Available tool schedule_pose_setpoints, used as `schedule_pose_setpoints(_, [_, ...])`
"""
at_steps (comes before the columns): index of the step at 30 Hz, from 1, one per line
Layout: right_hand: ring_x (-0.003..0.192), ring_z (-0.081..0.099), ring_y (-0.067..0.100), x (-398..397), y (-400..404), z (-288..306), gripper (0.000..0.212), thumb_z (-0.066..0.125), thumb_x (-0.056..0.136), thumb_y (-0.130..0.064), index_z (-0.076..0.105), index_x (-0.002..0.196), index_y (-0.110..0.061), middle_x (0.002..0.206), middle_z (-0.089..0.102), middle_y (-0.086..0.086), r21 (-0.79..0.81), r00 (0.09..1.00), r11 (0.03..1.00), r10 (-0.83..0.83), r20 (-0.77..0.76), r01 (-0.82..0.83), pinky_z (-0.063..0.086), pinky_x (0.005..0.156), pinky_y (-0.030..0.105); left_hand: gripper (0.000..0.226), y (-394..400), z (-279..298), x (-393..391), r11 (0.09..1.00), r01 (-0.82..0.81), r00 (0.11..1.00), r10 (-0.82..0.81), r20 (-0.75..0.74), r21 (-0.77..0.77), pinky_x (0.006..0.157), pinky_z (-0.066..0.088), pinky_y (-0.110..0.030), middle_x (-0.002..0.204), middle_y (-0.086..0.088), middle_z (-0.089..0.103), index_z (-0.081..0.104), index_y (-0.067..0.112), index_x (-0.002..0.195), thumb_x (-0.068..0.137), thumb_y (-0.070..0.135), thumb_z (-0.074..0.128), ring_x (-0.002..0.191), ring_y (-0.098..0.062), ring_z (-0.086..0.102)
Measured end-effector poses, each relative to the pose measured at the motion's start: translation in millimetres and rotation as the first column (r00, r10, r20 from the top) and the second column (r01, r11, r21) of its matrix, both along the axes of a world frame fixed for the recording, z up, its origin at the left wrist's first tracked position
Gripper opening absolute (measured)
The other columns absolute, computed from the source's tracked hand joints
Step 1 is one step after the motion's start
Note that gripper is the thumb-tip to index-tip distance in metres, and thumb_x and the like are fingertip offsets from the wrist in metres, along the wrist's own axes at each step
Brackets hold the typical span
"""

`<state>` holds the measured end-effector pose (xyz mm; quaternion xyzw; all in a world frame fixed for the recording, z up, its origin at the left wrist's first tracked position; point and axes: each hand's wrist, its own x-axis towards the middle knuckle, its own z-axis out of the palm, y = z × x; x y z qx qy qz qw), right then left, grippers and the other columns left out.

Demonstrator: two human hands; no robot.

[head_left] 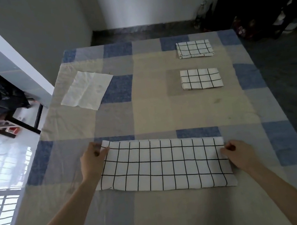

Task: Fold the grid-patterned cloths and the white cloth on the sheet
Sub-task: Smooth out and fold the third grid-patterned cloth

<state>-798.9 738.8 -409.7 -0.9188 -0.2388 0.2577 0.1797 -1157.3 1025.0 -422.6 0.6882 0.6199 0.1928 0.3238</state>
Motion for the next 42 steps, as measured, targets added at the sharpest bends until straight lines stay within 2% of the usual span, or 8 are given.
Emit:
schedule_pose_setpoints(4, [0.062, 0.055, 0.013, 2.0, 0.5, -1.7, 0.022, 0.068, 0.085, -0.026, 0.06, 0.067, -0.016, 0.064, 0.061, 0.0, -0.002, 1.0, 1.0, -0.013, -0.008, 0.013, 0.038, 0.057, 0.026, 0.024, 1.8, -4.9, 0.2, 1.0, 0.02, 1.0, -0.019, -0.013, 0.013, 0.063, 0.04, -0.031, 0.068, 0.004, 0.059, 0.061, 0.018, 0.102, 0.085, 0.032, 0.072, 0.072, -0.02, 0.058])
schedule_pose_setpoints(21, [0.06, 0.052, 0.011, -5.6, 4.9, -3.4, 0.021, 0.068, 0.087, -0.026, 0.061, 0.074, -0.01, 0.066, 0.061, 0.003, 0.027, 0.997, 0.997, -0.074, 0.0, 0.074, 0.034, 0.057, 0.028, 0.019, 9.7, -11.1, -5.0, 0.997, 0.066, 0.998, -0.065, -0.012, 0.033, 0.063, 0.043, -0.035, 0.071, 0.001, 0.058, 0.057, 0.018, 0.104, 0.09, 0.028, 0.065, 0.072, -0.024, 0.058])
schedule_pose_setpoints(23, [0.063, 0.053, 0.014, -5.9, 4.5, -3.9, 0.021, 0.068, 0.087, -0.027, 0.061, 0.075, -0.011, 0.068, 0.061, 0.002, 0.028, 0.997, 0.997, -0.075, -0.004, 0.075, 0.034, 0.062, 0.029, 0.02, 9.0, -8.2, -0.9, 0.997, 0.063, 0.998, -0.062, -0.022, 0.042, 0.071, 0.046, -0.039, 0.084, -0.001, 0.062, 0.055, 0.017, 0.107, 0.091, 0.025, 0.063, 0.084, -0.028, 0.059])
schedule_pose_setpoints(27, [0.07, 0.058, 0.023, -4.4, 4.0, -8.3, 0.023, 0.068, 0.086, -0.029, 0.058, 0.072, -0.014, 0.067, 0.06, 0.002, 0.028, 0.997, 0.996, -0.08, -0.015, 0.08, 0.038, 0.067, 0.031, 0.028, -28.2, 10.5, 24.9, 0.937, 0.205, 0.976, -0.173, -0.133, 0.284, 0.092, 0.037, -0.042, 0.115, -0.007, 0.052, 0.053, 0.014, 0.118, 0.092, 0.019, 0.059, 0.107, -0.027, 0.047])
schedule_pose_setpoints(29, [0.071, 0.058, 0.024, -5.1, 4.0, -9.4, 0.023, 0.068, 0.086, -0.029, 0.059, 0.072, -0.014, 0.069, 0.062, 0.003, 0.028, 0.997, 0.997, -0.076, -0.006, 0.076, 0.042, 0.07, 0.033, 0.025, -65.0, 20.5, 42.4, 0.849, 0.424, 0.905, -0.385, -0.179, 0.315, 0.094, 0.032, -0.035, 0.121, -0.002, 0.051, 0.053, 0.02, 0.117, 0.093, 0.026, 0.051, 0.111, -0.02, 0.044])
schedule_pose_setpoints(33, [0.074, 0.06, 0.024, -5.0, 4.4, -8.1, 0.021, 0.067, 0.087, -0.03, 0.06, 0.074, -0.016, 0.072, 0.063, 0.003, 0.022, 0.996, 0.996, -0.081, -0.03, 0.082, 0.045, 0.074, 0.034, 0.038, -126.4, 9.6, 69.7, 0.59, 0.796, 0.598, -0.736, -0.317, 0.132, 0.114, 0.025, -0.037, 0.147, 0.007, 0.038, 0.049, 0.029, 0.13, 0.096, 0.037, 0.033, 0.132, -0.014, 0.036])
schedule_pose_setpoints(36, [0.072, 0.059, 0.023, -3.9, 5.2, -6.9, 0.021, 0.067, 0.087, -0.027, 0.059, 0.072, -0.016, 0.07, 0.062, 0.002, 0.025, 0.995, 0.996, -0.085, -0.045, 0.087, 0.044, 0.072, 0.034, 0.051, -143.5, -6.1, 75.5, 0.548, 0.836, 0.515, -0.759, -0.398, 0.035, 0.12, 0.012, -0.044, 0.16, 0.006, 0.017, 0.035, 0.027, 0.145, 0.098, 0.041, 0.021, 0.147, -0.014, 0.012])
schedule_pose_setpoints(42, [0.073, 0.057, 0.026, -3.6, 6.3, -4.2, 0.025, 0.067, 0.087, -0.023, 0.055, 0.067, -0.015, 0.066, 0.057, -0.001, 0.017, 0.996, 0.997, -0.078, -0.045, 0.079, 0.035, 0.067, 0.03, 0.054, -135.9, -23.3, 63.8, 0.506, 0.862, 0.429, -0.757, -0.494, -0.026, 0.119, -0.002, -0.048, 0.163, 0.008, -0.009, 0.007, 0.035, 0.154, 0.102, 0.045, 0.018, 0.148, -0.015, -0.016])
